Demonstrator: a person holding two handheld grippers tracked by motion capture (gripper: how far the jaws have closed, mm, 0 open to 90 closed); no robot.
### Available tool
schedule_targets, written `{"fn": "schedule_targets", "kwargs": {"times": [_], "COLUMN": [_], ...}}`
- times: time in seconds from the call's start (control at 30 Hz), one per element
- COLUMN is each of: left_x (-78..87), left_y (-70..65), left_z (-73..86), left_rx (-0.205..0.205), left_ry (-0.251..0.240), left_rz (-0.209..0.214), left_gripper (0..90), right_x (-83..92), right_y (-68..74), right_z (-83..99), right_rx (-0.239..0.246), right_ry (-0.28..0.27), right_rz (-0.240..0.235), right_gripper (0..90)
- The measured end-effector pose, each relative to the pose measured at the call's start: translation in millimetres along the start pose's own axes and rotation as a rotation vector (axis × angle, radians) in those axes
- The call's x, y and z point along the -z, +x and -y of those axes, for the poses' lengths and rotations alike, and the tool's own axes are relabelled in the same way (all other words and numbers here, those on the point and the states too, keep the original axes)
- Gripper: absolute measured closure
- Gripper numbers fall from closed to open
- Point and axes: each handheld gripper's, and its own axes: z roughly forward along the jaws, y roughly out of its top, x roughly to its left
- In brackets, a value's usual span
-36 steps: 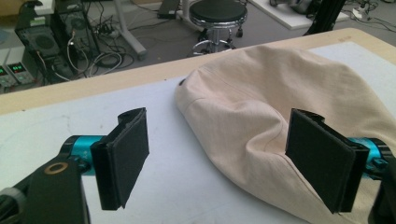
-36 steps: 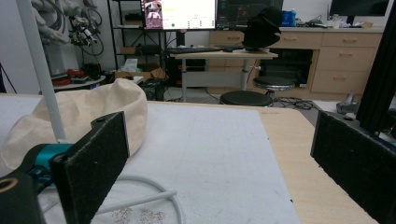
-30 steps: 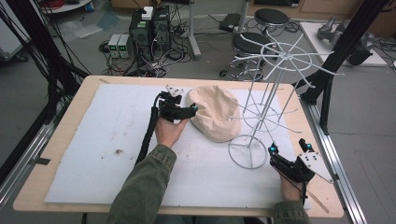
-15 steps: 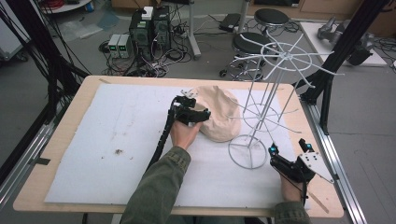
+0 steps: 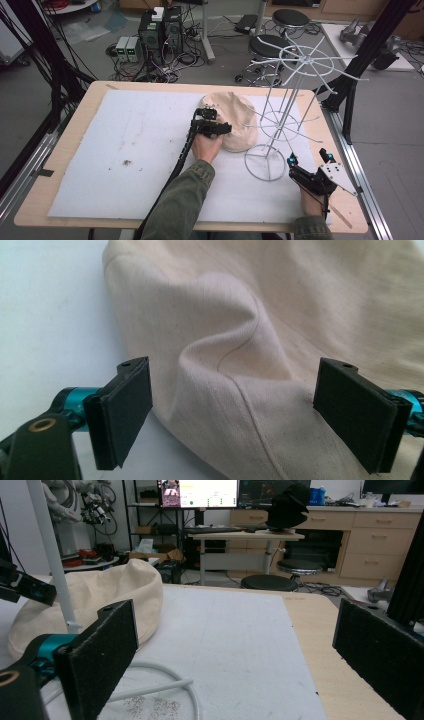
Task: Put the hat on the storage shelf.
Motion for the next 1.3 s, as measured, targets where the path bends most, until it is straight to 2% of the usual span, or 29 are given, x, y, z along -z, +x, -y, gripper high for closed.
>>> {"fn": "schedule_targets", "kwargs": {"times": [0.13,0.27,0.37,0.5,0.53,0.7,0.83,0.9,0.97,1.13,1.3], "left_x": [-5.3,-8.5,-13.9,-19.2,-20.0,-20.8,-20.3,-20.0,-19.5,-17.6,-13.8], "left_y": [0.1,-1.6,-2.1,-1.3,-1.3,-8.8,-14.6,-15.5,-15.0,-8.6,-2.5], "left_z": [1.4,2.4,4.4,4.8,5.1,7.2,6.9,7.0,6.1,2.4,0.3], "left_rx": [0.059,0.076,0.125,0.172,0.178,0.151,0.143,0.148,0.153,0.190,0.153], "left_ry": [0.037,0.051,0.072,0.095,0.096,0.083,0.077,0.075,0.080,0.095,0.092], "left_rz": [0.002,-0.013,-0.018,-0.014,-0.017,-0.064,-0.059,-0.071,-0.083,-0.039,0.000], "left_gripper": [15.7,16.5,16.3,16.3,16.1,17.9,32.0,35.5,43.4,61.6,79.4], "right_x": [0.5,-0.2,-0.5,-0.7,-1.0,-1.9,-2.1,-2.0,-2.0,-1.3,-0.7], "right_y": [0.2,0.2,1.1,1.1,1.2,1.2,2.4,2.2,1.8,1.9,-0.4], "right_z": [-0.3,-0.1,-0.3,-0.4,-0.5,-0.7,-1.0,-1.0,-1.0,-1.2,-1.0], "right_rx": [-0.003,0.003,0.002,0.001,-0.002,0.004,0.005,0.005,0.001,-0.002,-0.001], "right_ry": [-0.003,-0.003,-0.001,-0.002,-0.004,-0.002,-0.004,-0.005,-0.002,-0.007,-0.008], "right_rz": [0.003,0.008,0.006,0.003,0.005,0.006,0.005,0.004,0.005,-0.001,0.004], "right_gripper": [3.3,3.3,3.3,3.3,3.3,3.3,3.3,3.3,3.3,3.3,3.3]}}
